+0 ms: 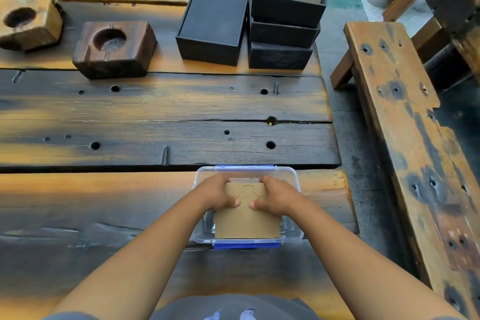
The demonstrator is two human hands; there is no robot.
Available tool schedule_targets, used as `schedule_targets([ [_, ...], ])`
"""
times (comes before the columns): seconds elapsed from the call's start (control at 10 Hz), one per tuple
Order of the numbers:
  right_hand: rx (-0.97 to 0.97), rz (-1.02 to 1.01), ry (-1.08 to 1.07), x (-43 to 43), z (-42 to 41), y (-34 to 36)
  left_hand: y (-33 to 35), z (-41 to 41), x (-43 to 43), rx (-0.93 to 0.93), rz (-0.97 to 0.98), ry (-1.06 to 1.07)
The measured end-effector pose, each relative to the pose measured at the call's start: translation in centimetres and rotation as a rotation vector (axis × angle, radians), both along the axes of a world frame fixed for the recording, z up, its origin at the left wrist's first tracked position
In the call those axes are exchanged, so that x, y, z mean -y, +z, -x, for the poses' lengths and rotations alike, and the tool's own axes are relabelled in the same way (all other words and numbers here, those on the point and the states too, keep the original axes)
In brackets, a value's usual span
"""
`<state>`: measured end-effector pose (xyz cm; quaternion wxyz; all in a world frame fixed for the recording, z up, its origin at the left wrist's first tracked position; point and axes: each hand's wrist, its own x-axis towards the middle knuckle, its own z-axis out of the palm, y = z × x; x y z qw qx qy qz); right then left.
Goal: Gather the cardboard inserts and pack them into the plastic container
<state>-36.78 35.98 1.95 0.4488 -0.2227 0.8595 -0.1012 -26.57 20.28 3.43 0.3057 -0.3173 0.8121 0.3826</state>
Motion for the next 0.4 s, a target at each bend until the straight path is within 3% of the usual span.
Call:
schedule_targets([
  [0.3,-0.217,0.164,-0.068,-3.3,-2.5,2.8,2.7,-3.7,-1.9,-0.131,0.205,0.091],
  [0.4,-0.404,0.227,-0.059,-3.8,-2.8,3.8,3.4,-4.8,-2.5,-0.21,0.349,0.103],
])
